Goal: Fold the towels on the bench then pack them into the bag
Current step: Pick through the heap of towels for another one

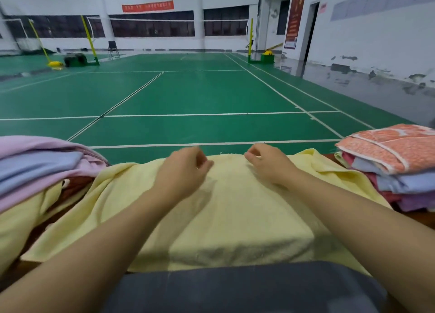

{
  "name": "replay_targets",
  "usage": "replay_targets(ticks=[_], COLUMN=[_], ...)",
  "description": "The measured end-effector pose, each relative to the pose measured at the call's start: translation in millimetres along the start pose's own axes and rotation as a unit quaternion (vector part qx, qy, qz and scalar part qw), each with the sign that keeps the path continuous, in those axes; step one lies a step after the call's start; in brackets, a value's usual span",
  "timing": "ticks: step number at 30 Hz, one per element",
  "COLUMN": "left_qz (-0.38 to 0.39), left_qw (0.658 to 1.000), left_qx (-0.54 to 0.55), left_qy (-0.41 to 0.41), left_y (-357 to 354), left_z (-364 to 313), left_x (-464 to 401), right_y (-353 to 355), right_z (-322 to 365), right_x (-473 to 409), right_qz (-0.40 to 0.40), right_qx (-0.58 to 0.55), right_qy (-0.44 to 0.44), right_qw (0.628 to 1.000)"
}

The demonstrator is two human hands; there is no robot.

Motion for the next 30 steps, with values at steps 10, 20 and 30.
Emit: replay_targets(ticks=[10,20,30], left_qz=[0.119,0.261,0.295], left_qw=[0.987,0.961,0.943], left_qx=[-0.069,-0.082,-0.042], left_qy=[0.078,0.050,-0.151], left_y=[-23.7,-39.3,-26.2], left_z=[-31.1,-4.3,34.9], left_x=[59.9,54.3,22.8], right_y=[-40.9,-28.0,-5.8], right_z=[34.6,17.5,-12.8], right_x=[-29.1,-29.8,4.5], right_qz=[0.073,-0.041,-0.065], right_qx=[0.025,0.086,0.008], right_qy=[-0.052,0.013,-0.008], right_qw=[0.996,0.995,0.998])
Point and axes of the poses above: each hand's wrist, its own x-axis away from the middle knuckle, its own y-axis out of the back of the hand, z = x × y, the point moved 3 cm from there along -x, towards the middle knuckle, and after that the axes turned 15 degrees about -y, right-handed, at the moved point
